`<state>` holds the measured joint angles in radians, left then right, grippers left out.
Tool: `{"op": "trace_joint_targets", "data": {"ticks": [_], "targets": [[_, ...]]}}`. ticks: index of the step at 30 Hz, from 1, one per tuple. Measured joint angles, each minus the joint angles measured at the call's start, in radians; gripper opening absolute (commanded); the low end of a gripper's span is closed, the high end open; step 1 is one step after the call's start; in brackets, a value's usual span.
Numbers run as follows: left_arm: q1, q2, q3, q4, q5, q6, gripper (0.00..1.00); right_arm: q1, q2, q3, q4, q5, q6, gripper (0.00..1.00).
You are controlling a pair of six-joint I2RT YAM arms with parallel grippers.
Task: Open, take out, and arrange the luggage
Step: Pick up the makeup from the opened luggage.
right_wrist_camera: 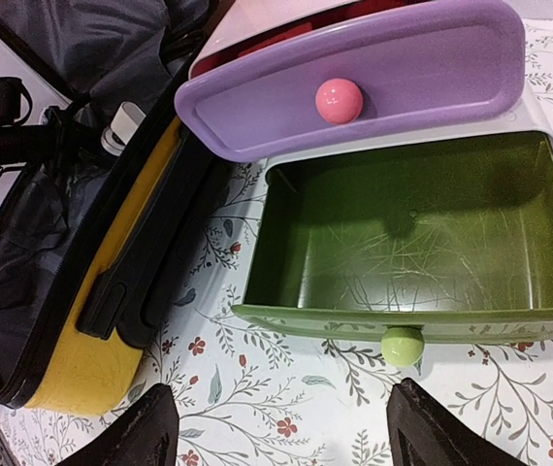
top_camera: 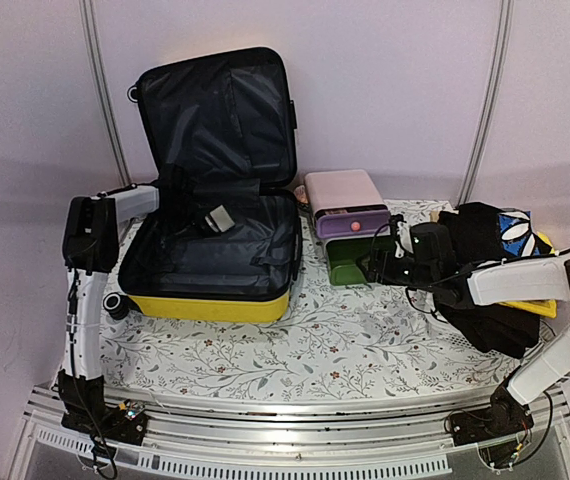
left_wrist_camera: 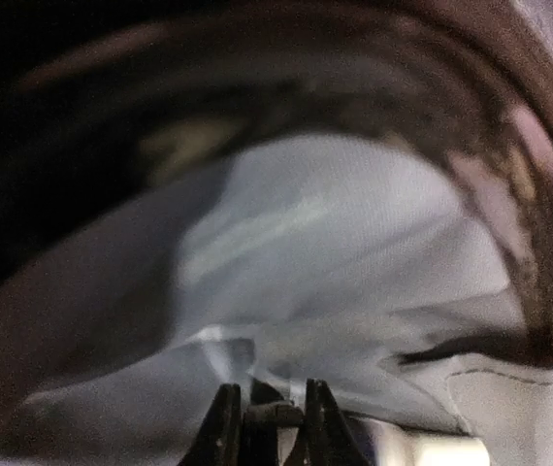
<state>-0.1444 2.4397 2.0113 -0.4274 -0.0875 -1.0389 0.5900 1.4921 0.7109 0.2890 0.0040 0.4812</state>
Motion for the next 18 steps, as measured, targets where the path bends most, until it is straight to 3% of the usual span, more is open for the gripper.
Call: {"op": "trace_joint_targets", "data": {"ticks": [6, 12, 15, 18], "targets": [[-0.002, -0.070, -0.087, -0.032, -0.019, -0.007, 0.06, 0.000, -0.005, 0.000, 0.003, 0.000, 0.001, 0.76], [-0.001, -0.247, -0.268, -0.051, -0.034, -0.006, 0.01, 0.000, -0.011, 0.000, 0.003, -0.008, 0.000, 0.76], [-0.001, -0.376, -0.405, 0.003, 0.005, 0.024, 0.00, 0.000, -0.024, 0.000, 0.003, -0.027, -0.010, 0.76], [-0.001, -0.546, -0.593, 0.146, 0.132, 0.084, 0.00, 0.000, -0.038, 0.002, 0.003, -0.081, -0.035, 0.76]]}}
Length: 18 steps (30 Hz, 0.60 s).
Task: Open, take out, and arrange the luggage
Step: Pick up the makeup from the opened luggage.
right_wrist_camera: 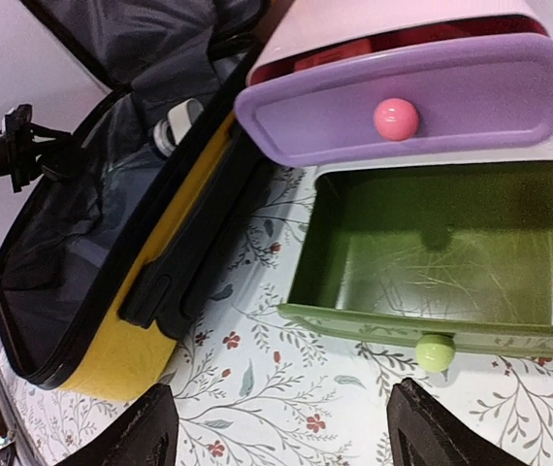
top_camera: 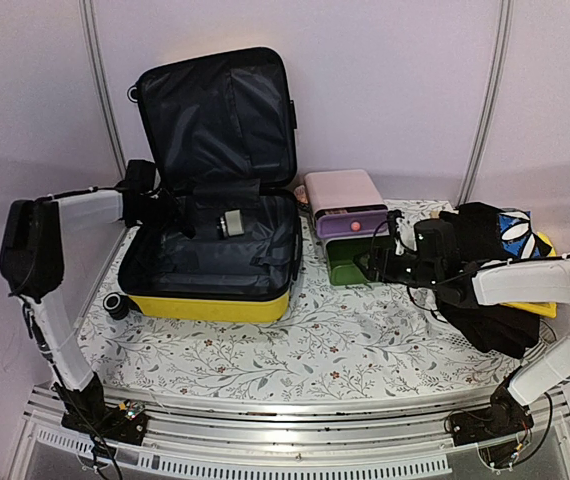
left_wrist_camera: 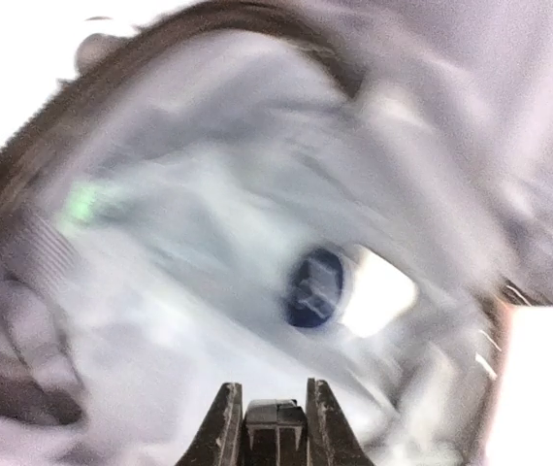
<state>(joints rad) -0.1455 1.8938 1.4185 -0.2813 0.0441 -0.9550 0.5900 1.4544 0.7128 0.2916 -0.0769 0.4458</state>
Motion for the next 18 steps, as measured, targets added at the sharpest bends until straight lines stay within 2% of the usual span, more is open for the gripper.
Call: {"op": "trace_joint_targets", "data": {"ticks": [5, 8, 14, 18], "targets": [[-0.026, -0.254, -0.296, 0.352, 0.247, 0.047, 0.00, 0.000, -0.025, 0.023, 0.000, -0.144, -0.028, 0.76], [-0.077, -0.338, -0.398, 0.555, 0.410, 0.055, 0.00, 0.000, -0.053, 0.050, -0.004, -0.245, -0.024, 0.77], [-0.209, -0.374, -0.492, 0.834, 0.601, 0.027, 0.00, 0.002, -0.146, 0.083, -0.024, -0.386, -0.034, 0.80], [-0.293, -0.351, -0.502, 0.956, 0.656, -0.041, 0.00, 0.013, -0.232, 0.087, -0.070, -0.380, -0.155, 0.87]]}}
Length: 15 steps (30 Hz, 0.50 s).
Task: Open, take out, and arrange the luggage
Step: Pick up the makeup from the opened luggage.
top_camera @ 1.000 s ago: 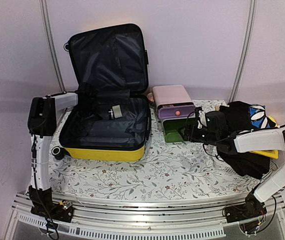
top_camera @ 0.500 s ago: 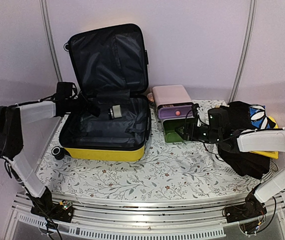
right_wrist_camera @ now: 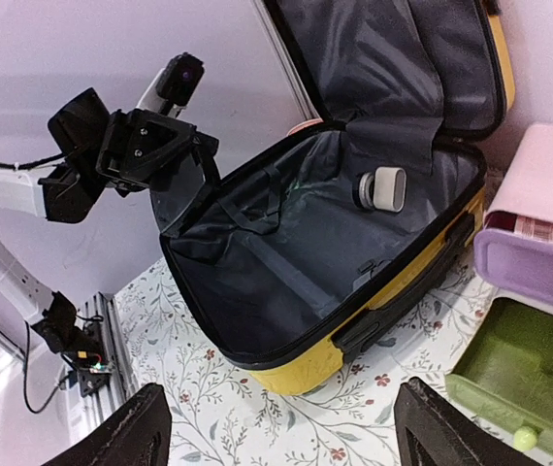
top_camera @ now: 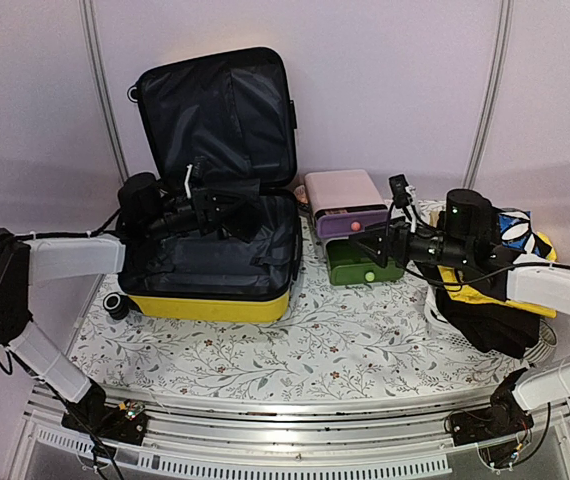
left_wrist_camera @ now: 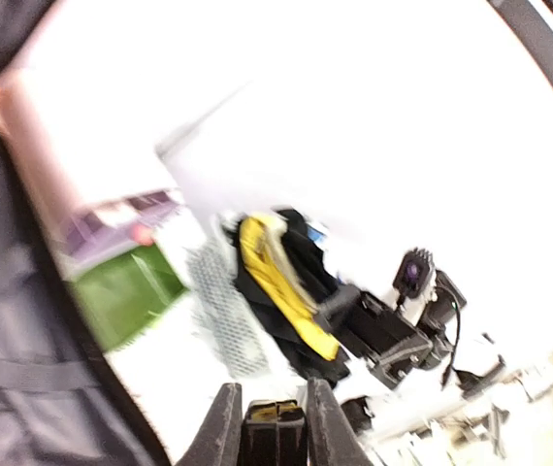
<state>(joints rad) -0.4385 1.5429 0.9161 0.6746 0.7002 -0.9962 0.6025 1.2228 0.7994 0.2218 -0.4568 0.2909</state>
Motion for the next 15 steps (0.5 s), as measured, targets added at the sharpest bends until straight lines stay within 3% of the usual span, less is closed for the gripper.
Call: {"op": "trace_joint_targets", "data": {"ticks": [2, 4, 9, 15], "targets": [[-0.038, 0.023, 0.005, 0.042, 0.023, -0.030, 0.00, 0.013, -0.037, 0.000, -0.018, 0.023, -0.100, 0.97], [-0.078, 0.057, 0.021, 0.072, 0.035, -0.064, 0.00, 0.045, -0.074, -0.005, -0.021, 0.063, -0.229, 0.99], [-0.142, 0.130, 0.047, 0.124, 0.057, -0.154, 0.00, 0.170, -0.180, -0.084, 0.042, 0.167, -0.614, 0.99], [-0.200, 0.192, 0.079, 0.120, 0.024, -0.279, 0.00, 0.331, -0.187, -0.192, 0.182, 0.349, -1.070, 0.99]]}}
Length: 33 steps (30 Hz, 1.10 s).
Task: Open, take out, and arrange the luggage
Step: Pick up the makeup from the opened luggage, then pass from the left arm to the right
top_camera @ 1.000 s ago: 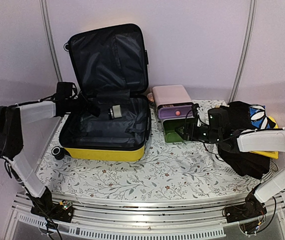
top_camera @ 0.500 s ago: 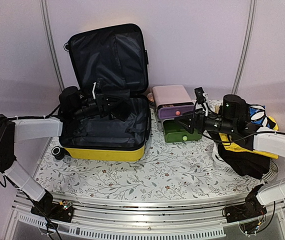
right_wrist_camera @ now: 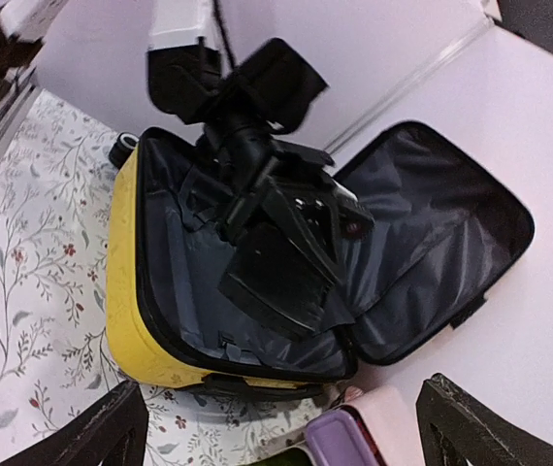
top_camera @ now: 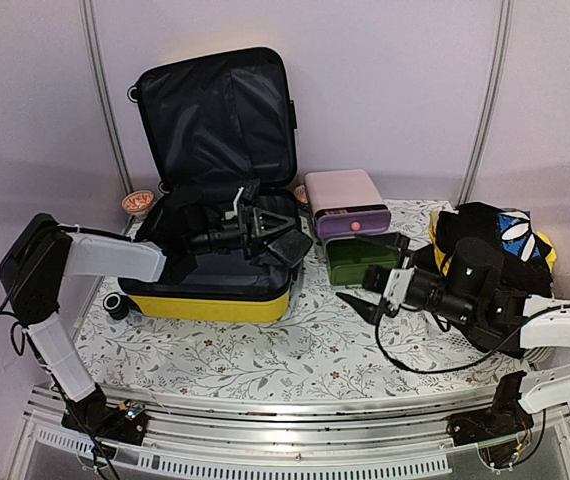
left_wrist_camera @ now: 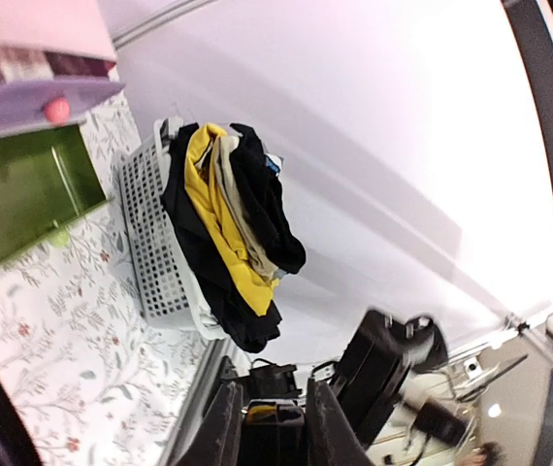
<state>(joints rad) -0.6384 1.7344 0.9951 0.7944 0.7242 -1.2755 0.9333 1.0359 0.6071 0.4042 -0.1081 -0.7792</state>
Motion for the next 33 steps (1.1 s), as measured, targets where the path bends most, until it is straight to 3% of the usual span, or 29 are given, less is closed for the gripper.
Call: {"op": "trace_joint_targets", "data": {"ticks": [5, 7, 10, 12, 21, 27, 33], "targets": [[-0.064, 0.036, 0.002, -0.004, -0.055, -0.133, 0.00, 0.096, 0.061, -0.060, 0.118, 0.102, -0.308, 1.00], [-0.083, 0.042, 0.002, -0.010, -0.077, -0.174, 0.00, 0.110, 0.091, -0.061, 0.162, 0.138, -0.398, 0.93], [-0.101, 0.043, 0.002, -0.009, -0.104, -0.222, 0.00, 0.128, 0.129, -0.061, 0.236, 0.186, -0.502, 0.75], [-0.105, 0.043, 0.002, -0.009, -0.112, -0.244, 0.00, 0.134, 0.156, -0.061, 0.270, 0.209, -0.550, 0.71], [-0.111, 0.060, -0.002, 0.004, -0.131, -0.308, 0.00, 0.140, 0.269, -0.040, 0.305, 0.257, -0.638, 0.59], [-0.119, 0.061, -0.013, 0.012, -0.132, -0.324, 0.00, 0.140, 0.321, 0.003, 0.326, 0.276, -0.660, 0.38], [-0.124, 0.062, -0.030, 0.035, -0.137, -0.346, 0.00, 0.140, 0.364, 0.017, 0.338, 0.284, -0.675, 0.28]]}}
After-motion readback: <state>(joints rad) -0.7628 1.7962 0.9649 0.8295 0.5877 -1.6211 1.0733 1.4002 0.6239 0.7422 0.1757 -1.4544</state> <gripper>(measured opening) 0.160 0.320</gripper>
